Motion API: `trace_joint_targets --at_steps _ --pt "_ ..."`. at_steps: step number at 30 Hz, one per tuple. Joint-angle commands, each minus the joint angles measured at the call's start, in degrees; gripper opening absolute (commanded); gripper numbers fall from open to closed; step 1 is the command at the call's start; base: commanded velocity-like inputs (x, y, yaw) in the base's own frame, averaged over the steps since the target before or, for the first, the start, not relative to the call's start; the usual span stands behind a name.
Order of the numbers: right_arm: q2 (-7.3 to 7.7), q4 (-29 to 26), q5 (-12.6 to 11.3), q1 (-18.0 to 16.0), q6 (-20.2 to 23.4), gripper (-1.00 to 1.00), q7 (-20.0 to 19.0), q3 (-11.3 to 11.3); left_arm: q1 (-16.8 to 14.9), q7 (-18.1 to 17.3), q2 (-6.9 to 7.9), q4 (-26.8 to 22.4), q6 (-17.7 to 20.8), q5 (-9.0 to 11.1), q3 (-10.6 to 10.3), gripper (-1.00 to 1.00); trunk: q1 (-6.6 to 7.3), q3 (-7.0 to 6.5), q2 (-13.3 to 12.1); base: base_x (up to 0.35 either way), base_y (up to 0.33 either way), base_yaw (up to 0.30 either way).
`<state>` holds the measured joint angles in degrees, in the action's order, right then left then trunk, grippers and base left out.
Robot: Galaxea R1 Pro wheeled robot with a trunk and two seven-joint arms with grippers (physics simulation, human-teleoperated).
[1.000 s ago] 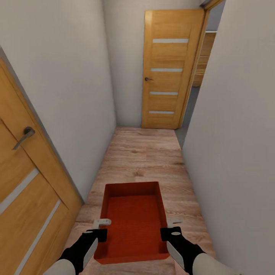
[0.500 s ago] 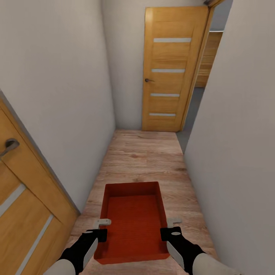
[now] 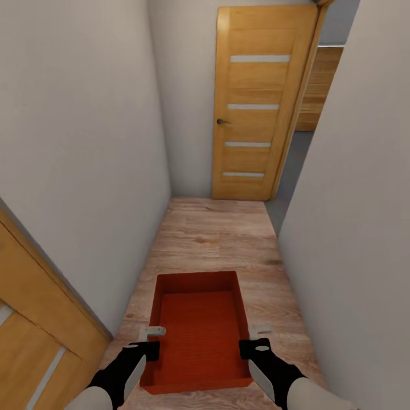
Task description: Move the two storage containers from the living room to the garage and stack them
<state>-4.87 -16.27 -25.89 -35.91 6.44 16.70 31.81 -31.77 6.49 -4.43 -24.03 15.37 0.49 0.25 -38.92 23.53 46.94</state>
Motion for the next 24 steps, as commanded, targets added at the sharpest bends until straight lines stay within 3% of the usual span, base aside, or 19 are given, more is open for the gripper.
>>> trace_joint_targets --at_steps 1,24 --pt "1.01 0.2 -0.2 0.0 0.4 -1.00 1.2 0.5 0.0 0.6 0.04 -0.2 0.5 -1.4 0.2 -1.00 -0.04 0.06 0.0 0.324 0.000 0.000" --pt "1.01 0.2 -0.2 0.0 0.4 -1.00 1.2 0.5 0.0 0.6 0.04 -0.1 0.5 -1.4 0.2 -1.00 -0.04 0.06 0.0 0.324 0.000 0.000"
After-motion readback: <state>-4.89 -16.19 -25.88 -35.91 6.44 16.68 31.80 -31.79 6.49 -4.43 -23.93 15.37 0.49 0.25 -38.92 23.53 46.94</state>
